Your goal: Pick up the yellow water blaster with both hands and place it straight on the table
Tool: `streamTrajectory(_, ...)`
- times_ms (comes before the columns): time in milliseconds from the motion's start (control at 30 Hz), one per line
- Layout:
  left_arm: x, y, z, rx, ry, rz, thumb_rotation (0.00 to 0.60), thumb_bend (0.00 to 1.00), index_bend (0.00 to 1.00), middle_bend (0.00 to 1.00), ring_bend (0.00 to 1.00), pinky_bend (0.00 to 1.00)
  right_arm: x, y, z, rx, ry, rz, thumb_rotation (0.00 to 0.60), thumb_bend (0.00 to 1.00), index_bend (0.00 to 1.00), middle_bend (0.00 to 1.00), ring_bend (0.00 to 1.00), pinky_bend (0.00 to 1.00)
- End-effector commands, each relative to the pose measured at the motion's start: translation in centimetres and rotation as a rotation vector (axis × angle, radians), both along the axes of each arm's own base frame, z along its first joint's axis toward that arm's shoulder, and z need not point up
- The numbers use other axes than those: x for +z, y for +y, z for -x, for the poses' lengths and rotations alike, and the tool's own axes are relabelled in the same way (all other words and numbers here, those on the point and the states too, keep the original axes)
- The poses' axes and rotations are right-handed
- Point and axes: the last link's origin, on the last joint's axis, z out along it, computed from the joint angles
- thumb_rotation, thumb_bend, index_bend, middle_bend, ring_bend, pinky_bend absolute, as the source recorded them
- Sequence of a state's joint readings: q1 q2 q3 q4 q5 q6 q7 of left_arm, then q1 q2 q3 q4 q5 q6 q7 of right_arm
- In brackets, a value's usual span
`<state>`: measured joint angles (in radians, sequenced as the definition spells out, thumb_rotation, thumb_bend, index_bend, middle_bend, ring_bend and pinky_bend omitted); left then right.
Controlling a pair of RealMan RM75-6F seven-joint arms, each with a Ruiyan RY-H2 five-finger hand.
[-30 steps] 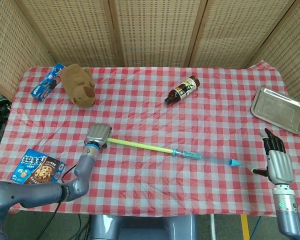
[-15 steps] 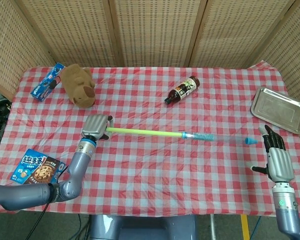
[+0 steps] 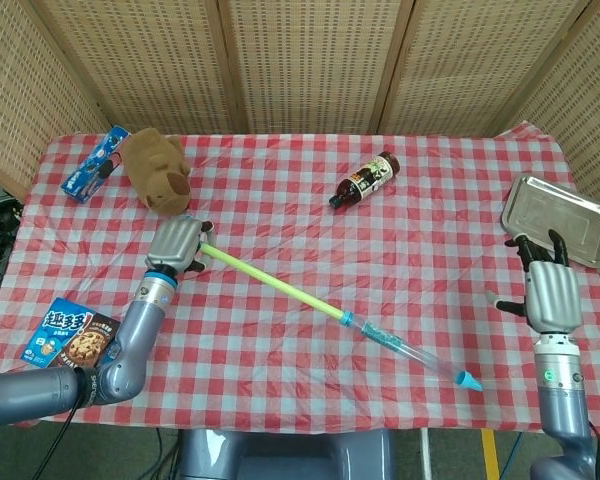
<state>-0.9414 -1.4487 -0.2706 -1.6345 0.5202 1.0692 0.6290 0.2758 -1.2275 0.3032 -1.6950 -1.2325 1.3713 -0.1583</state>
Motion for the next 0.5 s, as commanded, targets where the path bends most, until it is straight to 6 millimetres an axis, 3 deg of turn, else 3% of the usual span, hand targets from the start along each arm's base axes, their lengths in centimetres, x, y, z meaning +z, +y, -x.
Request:
streamTrajectory(33,0.5,-0.1,0.3,0.008,-0.002,-0.013,0.600,0.66,0.87,0.92,0.86,0.74,0.1,-0.1,-0.5,-0.003,0.001,0.000,0.600,0.12,0.18,0.40,0.38,0.10)
streamTrajectory(500,2.2,0.1,0.9,0.086,-0.020,-0.054,0.600,0.69,0.88,0.93,0.87,0.76,0.5,0.2,-0.6,-0.023,-0.012,-0.008,0.600,0.12,0.18,0.39,0.38,0.10)
